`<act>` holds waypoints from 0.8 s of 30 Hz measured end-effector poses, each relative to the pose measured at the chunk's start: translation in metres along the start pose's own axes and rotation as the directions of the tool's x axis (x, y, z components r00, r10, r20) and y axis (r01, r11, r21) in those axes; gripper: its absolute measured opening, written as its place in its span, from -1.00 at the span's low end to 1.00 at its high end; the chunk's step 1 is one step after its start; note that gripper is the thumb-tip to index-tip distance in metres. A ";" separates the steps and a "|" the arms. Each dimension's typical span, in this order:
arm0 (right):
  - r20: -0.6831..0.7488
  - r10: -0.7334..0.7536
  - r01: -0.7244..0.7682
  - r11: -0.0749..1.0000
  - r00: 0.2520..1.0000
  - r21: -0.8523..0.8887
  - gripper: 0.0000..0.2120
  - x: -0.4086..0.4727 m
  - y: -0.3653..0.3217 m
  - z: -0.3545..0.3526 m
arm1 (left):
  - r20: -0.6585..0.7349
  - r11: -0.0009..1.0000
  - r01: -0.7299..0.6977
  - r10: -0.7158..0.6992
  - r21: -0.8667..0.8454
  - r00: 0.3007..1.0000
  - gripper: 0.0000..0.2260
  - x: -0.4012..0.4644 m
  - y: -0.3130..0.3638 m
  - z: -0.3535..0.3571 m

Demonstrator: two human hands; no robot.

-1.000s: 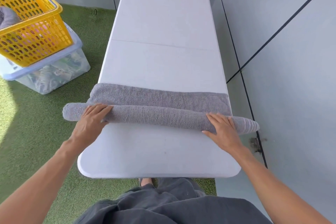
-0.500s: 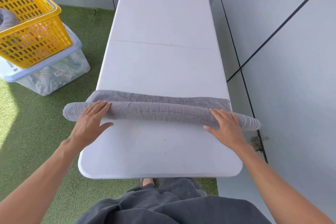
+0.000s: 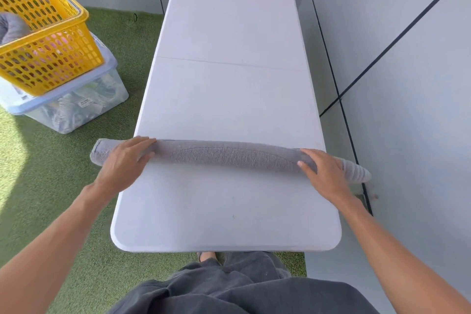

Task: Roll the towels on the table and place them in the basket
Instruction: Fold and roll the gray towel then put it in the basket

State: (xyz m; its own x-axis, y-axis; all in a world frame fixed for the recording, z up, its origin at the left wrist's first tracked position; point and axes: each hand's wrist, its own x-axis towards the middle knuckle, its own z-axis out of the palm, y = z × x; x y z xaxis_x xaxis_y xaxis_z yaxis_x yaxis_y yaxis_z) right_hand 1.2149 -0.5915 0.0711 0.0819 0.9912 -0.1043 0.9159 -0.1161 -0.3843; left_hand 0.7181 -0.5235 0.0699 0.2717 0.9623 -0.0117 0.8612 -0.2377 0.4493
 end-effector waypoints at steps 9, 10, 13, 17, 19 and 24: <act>0.222 0.038 -0.039 0.999 0.974 0.003 -0.64 0.001 -0.004 -0.005 | 0.188 0.993 0.093 -0.105 0.071 0.977 -0.50 -0.002 0.004 0.003; 0.289 0.048 -0.074 0.994 0.956 0.079 -0.70 0.002 -0.006 -0.010 | 0.266 0.991 0.127 -0.131 0.031 0.955 -0.51 0.000 0.006 -0.001; 0.205 0.090 -0.134 0.968 0.975 0.213 -0.71 -0.005 -0.007 -0.004 | 0.276 0.971 0.207 -0.169 -0.115 0.946 -0.54 -0.006 0.006 -0.004; -0.089 0.087 -0.083 0.995 0.992 0.050 -0.60 -0.027 -0.002 0.016 | -0.123 0.997 0.074 -0.077 -0.029 0.989 -0.60 -0.029 0.005 0.011; -0.085 0.027 -0.038 0.991 0.996 -0.128 -0.54 -0.042 0.006 0.016 | -0.129 0.997 -0.003 0.014 0.083 0.992 -0.53 -0.043 0.001 0.017; 0.007 0.044 -0.042 0.983 0.999 -0.181 -0.48 -0.047 0.018 0.020 | -0.051 0.988 0.073 -0.066 0.136 0.996 -0.41 -0.050 0.006 0.020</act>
State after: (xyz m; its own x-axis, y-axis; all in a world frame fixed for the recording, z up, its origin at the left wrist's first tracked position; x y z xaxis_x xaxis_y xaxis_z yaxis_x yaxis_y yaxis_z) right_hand 1.2199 -0.6417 0.0509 0.1195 0.9846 -0.1277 0.9677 -0.1443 -0.2069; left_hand 0.7184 -0.5754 0.0550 0.1917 0.9814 0.0046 0.9290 -0.1830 0.3215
